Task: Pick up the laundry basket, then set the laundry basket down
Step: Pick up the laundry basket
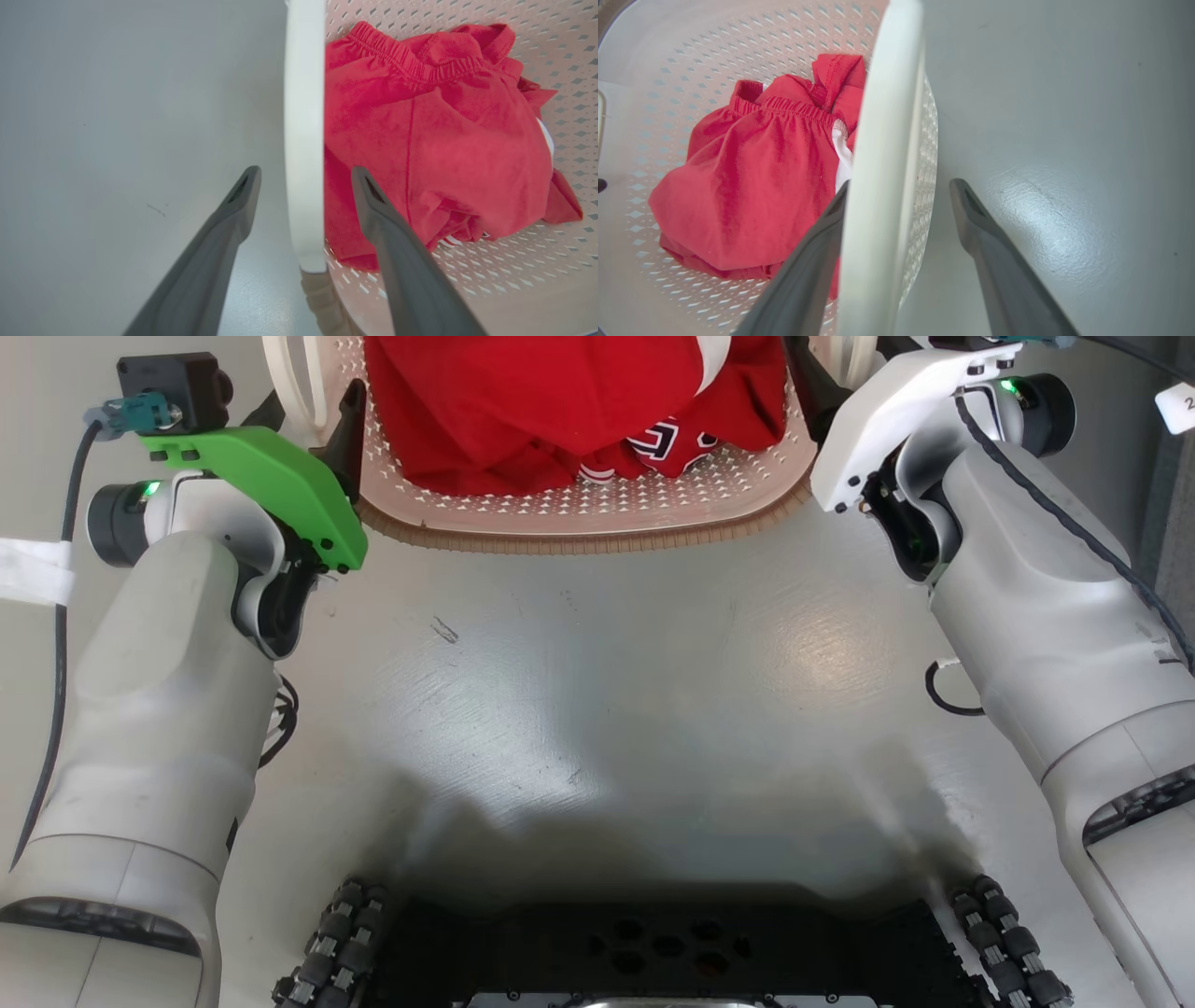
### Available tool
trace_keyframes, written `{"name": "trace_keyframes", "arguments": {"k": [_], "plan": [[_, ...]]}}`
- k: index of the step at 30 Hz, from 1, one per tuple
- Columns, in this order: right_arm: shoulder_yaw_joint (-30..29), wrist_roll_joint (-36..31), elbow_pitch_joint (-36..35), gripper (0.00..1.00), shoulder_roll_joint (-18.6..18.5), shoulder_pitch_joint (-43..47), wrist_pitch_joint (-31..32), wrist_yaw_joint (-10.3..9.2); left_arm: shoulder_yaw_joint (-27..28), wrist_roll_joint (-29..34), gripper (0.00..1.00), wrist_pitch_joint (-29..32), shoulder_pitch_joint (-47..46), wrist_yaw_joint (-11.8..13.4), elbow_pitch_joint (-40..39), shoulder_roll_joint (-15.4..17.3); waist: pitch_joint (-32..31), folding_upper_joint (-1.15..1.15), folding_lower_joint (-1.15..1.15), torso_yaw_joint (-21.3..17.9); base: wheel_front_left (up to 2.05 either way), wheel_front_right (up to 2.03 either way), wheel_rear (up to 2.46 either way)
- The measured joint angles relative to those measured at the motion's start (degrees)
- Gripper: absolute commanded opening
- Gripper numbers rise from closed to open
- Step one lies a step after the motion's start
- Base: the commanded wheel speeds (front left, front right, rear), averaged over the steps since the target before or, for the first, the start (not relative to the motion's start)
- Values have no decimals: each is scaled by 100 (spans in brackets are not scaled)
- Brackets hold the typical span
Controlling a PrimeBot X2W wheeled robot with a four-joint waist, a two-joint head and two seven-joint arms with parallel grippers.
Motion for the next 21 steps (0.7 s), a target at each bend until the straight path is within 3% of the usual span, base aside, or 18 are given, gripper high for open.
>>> {"name": "trace_keyframes", "arguments": {"k": [1, 3, 6, 8, 21], "plan": [[16, 18, 7, 44, 0, -15, -1, 0, -24, -19, 0, 0, -10, 0, 9, -3, 2, 0, 0, 1, 0, 0, 0], [54, 52, 26, 1, 0, -31, -1, 0, -85, -38, 0, 0, -38, 0, 22, -4, 6, 0, 0, 3, 0, 0, 0], [109, 156, 41, 0, 1, -38, -4, -1, -169, -97, 0, -2, -80, 0, 46, -1, 10, 0, 0, 5, 0, 0, 0], [112, 243, 60, 0, 31, -71, -9, -130, -203, -147, 0, -8, -90, -1, 49, -7, 12, 0, 0, 7, 0, 0, 0], [323, 400, 255, 0, 12, -129, -141, -138, -488, -390, 0, -135, -139, -1, 170, -1, -55, 0, 0, 5, 0, 0, 0]]}}
